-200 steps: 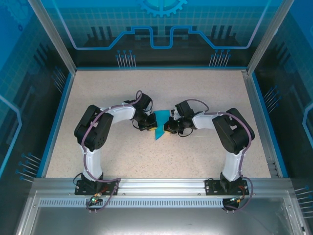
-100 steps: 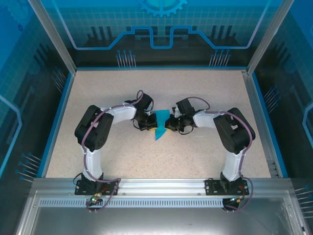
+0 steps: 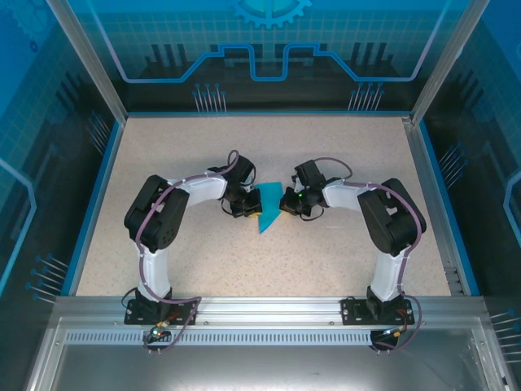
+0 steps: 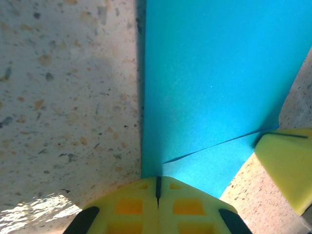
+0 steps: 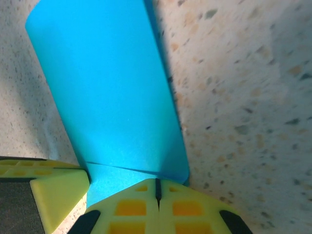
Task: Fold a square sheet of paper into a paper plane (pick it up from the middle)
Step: Third fold the triangle at the center of the table.
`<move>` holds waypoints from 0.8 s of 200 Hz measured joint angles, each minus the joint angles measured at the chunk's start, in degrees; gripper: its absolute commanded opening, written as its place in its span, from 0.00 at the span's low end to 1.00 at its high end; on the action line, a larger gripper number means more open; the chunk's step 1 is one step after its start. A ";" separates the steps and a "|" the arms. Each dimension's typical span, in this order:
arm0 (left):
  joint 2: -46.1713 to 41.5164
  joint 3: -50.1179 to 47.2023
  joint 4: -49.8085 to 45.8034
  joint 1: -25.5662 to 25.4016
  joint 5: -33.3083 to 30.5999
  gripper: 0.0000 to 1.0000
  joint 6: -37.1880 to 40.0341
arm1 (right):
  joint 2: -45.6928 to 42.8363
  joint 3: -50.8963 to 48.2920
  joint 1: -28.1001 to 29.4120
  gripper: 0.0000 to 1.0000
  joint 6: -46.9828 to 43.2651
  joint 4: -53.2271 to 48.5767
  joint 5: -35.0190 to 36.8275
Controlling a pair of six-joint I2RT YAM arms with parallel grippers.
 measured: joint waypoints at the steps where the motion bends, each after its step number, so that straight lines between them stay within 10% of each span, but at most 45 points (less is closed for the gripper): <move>1: -0.02 0.00 0.00 0.00 0.00 0.01 0.00 | 0.00 0.04 -0.02 0.01 0.00 -0.02 0.00; 160: -0.02 0.09 -0.13 -0.15 -0.31 0.01 -0.02 | -10.78 -3.06 5.16 0.02 0.74 -0.28 3.13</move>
